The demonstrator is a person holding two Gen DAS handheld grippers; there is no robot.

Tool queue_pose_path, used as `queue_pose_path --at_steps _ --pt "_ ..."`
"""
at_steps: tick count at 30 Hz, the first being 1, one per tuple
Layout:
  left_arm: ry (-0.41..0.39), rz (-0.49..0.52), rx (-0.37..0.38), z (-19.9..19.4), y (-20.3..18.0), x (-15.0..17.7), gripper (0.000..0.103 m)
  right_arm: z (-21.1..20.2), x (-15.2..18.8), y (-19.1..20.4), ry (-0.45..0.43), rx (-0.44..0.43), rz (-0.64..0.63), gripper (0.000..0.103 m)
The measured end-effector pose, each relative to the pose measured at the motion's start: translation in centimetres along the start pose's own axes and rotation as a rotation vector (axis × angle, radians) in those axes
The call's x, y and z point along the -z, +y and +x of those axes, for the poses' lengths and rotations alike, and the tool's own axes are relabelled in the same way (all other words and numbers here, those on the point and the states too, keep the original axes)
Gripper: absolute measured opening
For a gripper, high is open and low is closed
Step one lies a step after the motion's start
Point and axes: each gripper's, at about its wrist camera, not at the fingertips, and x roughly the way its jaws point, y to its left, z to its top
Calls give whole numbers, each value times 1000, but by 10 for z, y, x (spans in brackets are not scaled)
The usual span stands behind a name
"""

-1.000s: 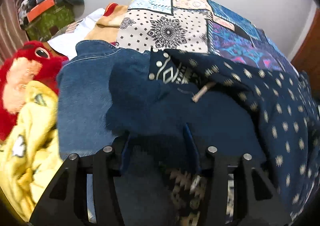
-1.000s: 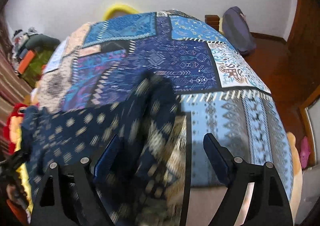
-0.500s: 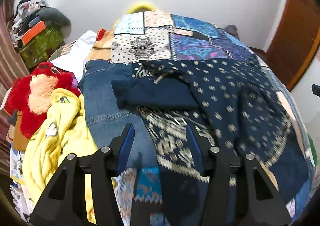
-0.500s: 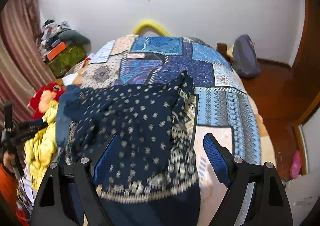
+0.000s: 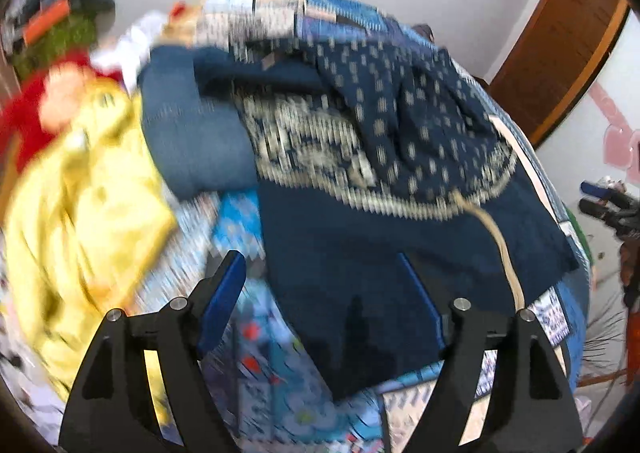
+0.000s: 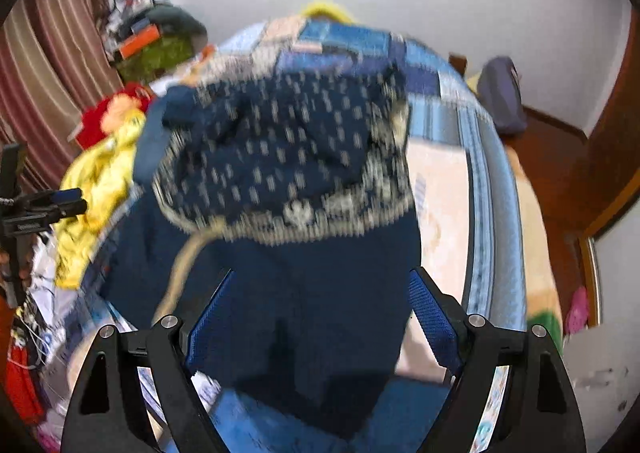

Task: Fold large clothes

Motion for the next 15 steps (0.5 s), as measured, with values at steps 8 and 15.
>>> queue_pose_path --at_steps 8,15 --pt "192 -123 151 56 4 54 76 36 50 -28 134 -33 152 84" --pt "174 -117 165 71 -16 56 73 50 69 -48 135 -154 312 66"
